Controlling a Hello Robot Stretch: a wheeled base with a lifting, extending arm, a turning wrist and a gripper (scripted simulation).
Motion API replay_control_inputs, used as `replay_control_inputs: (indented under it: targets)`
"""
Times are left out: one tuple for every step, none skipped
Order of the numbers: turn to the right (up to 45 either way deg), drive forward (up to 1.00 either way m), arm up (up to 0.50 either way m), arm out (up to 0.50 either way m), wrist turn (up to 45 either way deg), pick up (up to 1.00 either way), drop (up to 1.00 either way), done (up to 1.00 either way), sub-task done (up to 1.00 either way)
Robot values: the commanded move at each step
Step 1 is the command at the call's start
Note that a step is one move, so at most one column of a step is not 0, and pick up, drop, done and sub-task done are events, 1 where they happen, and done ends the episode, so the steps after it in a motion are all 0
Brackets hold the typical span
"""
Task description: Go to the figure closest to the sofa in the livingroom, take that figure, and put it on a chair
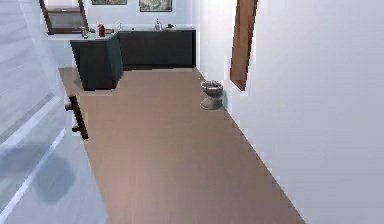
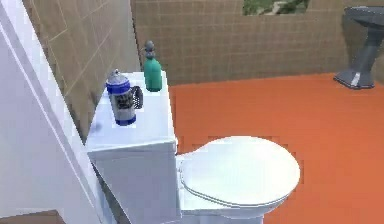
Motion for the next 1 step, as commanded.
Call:
replay_control_inputs:
  targets:
    - [-9.0, 0.0, 0.0, 0.0, 0.0, 0.0, 0.0, 0.0, 0.0]
